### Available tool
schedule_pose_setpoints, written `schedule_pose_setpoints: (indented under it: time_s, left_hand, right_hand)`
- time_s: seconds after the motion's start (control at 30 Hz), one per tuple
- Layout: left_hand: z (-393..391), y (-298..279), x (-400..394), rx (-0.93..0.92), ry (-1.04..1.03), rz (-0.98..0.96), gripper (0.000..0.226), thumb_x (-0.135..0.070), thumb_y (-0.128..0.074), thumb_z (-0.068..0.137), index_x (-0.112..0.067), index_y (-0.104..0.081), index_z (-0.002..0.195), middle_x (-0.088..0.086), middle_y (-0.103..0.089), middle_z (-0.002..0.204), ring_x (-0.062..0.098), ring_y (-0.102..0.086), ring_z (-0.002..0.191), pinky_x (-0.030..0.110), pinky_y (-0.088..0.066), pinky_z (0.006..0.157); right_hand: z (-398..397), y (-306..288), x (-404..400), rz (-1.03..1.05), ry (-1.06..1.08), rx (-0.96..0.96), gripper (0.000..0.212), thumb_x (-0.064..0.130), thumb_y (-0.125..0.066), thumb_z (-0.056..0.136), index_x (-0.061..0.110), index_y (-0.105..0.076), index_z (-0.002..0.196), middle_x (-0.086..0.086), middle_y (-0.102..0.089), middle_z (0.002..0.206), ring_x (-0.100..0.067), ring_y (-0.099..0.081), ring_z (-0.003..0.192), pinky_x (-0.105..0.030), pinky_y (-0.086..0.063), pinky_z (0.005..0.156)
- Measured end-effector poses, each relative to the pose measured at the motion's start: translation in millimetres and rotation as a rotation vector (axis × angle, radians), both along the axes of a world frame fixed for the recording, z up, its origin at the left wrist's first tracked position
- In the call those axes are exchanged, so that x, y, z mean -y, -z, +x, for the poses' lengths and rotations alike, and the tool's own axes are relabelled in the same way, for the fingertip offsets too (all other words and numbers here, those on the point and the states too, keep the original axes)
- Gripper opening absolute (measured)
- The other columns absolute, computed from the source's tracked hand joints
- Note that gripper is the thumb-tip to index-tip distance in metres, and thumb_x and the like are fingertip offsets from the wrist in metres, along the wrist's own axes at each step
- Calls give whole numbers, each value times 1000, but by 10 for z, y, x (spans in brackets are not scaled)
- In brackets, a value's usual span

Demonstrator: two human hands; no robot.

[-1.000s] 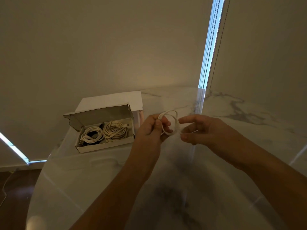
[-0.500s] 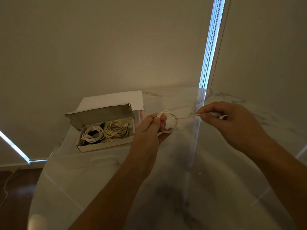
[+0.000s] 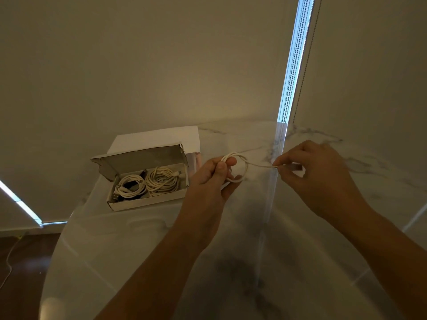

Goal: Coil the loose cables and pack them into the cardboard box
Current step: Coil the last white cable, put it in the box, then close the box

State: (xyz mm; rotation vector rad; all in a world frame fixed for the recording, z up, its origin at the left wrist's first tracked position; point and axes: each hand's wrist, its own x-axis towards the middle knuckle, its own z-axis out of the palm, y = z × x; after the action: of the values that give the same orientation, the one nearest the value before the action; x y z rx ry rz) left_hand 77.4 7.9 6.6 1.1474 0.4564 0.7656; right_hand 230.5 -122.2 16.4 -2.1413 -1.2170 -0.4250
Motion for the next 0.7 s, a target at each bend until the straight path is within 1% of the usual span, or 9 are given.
schedule_pose_setpoints:
  time_s: [0.07, 0.13, 0.2, 0.27, 0.33, 0.4, 0.43, 0.57, 0.7]
  left_hand:
    - [-4, 13, -5, 16, 12, -10, 26, -14, -43, 104, -6, -68, 109, -2, -66, 82, 12, -62, 89, 35, -56, 95]
    - [-2, 30, -1, 31, 25, -34, 27, -13, -43, 104, -5, -68, 111, -2, -66, 81, 13, -62, 88, 34, -56, 94]
    - [4, 42, 12, 53, 41, -81, 27, -13, -44, 104, -7, -70, 107, 0, -67, 81, 12, -64, 85, 33, -57, 90]
    - [16, 53, 22, 87, 60, -137, 26, -12, -45, 103, -9, -71, 100, 3, -66, 82, 12, -64, 84, 33, -56, 87]
    - [28, 57, 34, 113, 73, -191, 26, -11, -45, 103, -9, -70, 97, 3, -66, 82, 13, -65, 83, 34, -55, 88]
    - [35, 57, 42, 123, 82, -247, 25, -12, -44, 104, -7, -68, 99, 4, -67, 83, 13, -66, 81, 36, -53, 91]
    - [35, 56, 44, 126, 88, -261, 24, -12, -44, 104, -7, -68, 99, 3, -68, 83, 12, -66, 81, 36, -53, 92]
    - [30, 65, 48, 52, 85, -186, 24, -19, -45, 104, -13, -68, 98, -2, -67, 84, 12, -62, 87, 28, -50, 86]
    - [38, 80, 53, 2, 63, -148, 25, -23, -46, 103, -16, -68, 93, -3, -64, 83, 12, -56, 84, 26, -43, 77]
  right_hand:
    - [-53, 12, -13, -67, -2, 2, 7, 22, -70, 87, 28, -72, 91, 11, -56, 84, -11, -51, 76, -8, -26, 65]
    - [-89, 37, -27, -105, -11, -50, 7, 24, -70, 87, 30, -68, 89, 11, -59, 81, -9, -55, 71, -11, -32, 62]
    - [-99, 60, -44, -78, -28, -214, 9, 24, -72, 86, 31, -66, 84, 10, -65, 77, -6, -61, 67, -15, -41, 62]
    - [-104, 65, -63, -18, -79, -480, 9, 22, -74, 85, 28, -69, 82, 6, -70, 73, -7, -68, 65, -21, -53, 67]
    - [-116, 60, -79, 89, -164, -764, 6, 13, -75, 84, 18, -71, 86, -5, -73, 77, -14, -73, 71, -30, -61, 75]
    - [-144, 52, -102, 201, -240, -1012, 7, 4, -72, 86, 4, -69, 93, -16, -74, 85, -24, -75, 81, -35, -61, 83]
    - [-168, 52, -114, 248, -267, -1108, 10, 1, -69, 87, -2, -68, 96, -19, -74, 88, -27, -75, 85, -35, -60, 84]
    - [-265, 63, -160, 395, -330, -1331, 14, -2, -63, 89, -9, -63, 101, -23, -73, 95, -30, -74, 92, -26, -60, 78]
    - [-304, 64, -191, 538, -380, -1500, 25, -2, -64, 87, -12, -60, 109, -26, -71, 103, -33, -72, 99, -26, -59, 78]
